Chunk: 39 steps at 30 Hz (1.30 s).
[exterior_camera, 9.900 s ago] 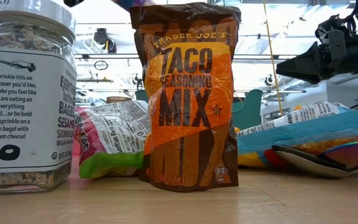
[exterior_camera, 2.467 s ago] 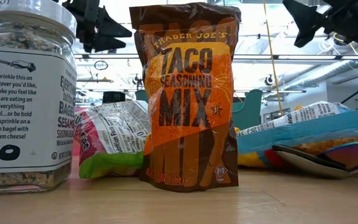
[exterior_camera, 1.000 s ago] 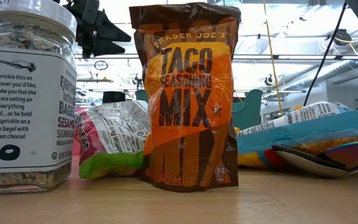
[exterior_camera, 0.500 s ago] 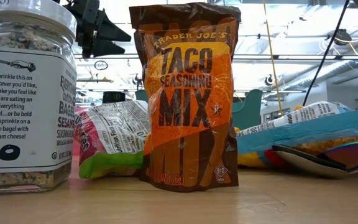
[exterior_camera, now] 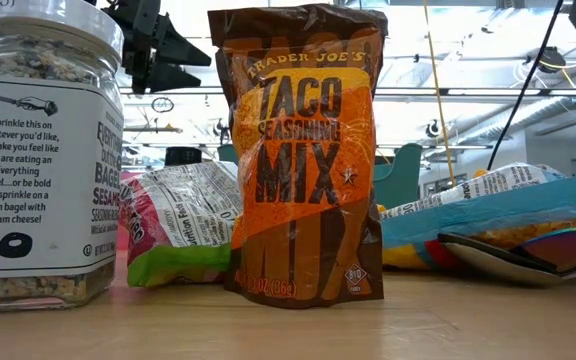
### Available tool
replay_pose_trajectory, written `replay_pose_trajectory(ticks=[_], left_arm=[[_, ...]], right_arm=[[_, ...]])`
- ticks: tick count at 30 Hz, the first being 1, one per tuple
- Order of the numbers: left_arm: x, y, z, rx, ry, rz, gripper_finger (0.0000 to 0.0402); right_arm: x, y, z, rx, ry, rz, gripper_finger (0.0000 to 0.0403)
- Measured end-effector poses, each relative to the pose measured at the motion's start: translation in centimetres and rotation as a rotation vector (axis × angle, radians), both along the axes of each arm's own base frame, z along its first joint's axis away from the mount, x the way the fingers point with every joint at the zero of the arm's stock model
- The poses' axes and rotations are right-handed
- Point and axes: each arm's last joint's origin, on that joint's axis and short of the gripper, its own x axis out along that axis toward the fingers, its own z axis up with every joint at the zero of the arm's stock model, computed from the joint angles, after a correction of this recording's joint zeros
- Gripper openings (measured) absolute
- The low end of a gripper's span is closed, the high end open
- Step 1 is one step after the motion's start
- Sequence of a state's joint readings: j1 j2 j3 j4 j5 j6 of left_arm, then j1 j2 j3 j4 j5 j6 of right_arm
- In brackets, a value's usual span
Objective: Pick & Place Food Item
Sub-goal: Put the orange spice bottle into the red bin
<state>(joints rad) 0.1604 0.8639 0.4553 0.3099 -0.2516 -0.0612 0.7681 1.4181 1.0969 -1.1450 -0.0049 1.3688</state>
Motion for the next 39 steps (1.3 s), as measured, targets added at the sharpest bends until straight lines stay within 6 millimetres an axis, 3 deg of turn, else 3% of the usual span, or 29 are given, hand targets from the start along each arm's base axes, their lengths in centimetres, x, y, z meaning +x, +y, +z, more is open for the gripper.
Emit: replay_pose_trajectory(ticks=[5,12,19,24,28,33,39], left_arm=[[0.0,0.0,0.0,0.000,0.000,0.000,0.0363],[0.0,0.0,0.0,0.000,0.000,0.000,0.0363],[0.0,0.0,0.0,0.000,0.000,0.000,0.0363],[0.0,0.0,0.0,-0.001,-0.001,0.001,0.0363],[0.0,0.0,0.0,-0.030,-0.014,0.004,0.0363],[0.0,0.0,0.0,-0.050,-0.023,0.006,0.0363],[0.1,-0.1,0.0,-0.080,-0.034,-0.045,0.0363]], right_arm=[[-0.2,0.0,-0.3,0.017,0.034,-0.010,0.0265],[-0.4,-0.1,-0.3,0.037,0.072,-0.009,0.0193],[-0.6,-0.3,0.0,0.037,0.070,0.024,0.0193],[-1.4,-1.3,2.2,-0.023,0.024,0.023,0.0193],[-1.9,-2.2,4.5,-0.096,-0.126,0.074,0.0193],[-1.9,-3.5,6.7,-0.293,-0.438,0.217,0.0193],[0.2,-3.8,8.8,-0.590,-0.770,0.403,0.0193]])
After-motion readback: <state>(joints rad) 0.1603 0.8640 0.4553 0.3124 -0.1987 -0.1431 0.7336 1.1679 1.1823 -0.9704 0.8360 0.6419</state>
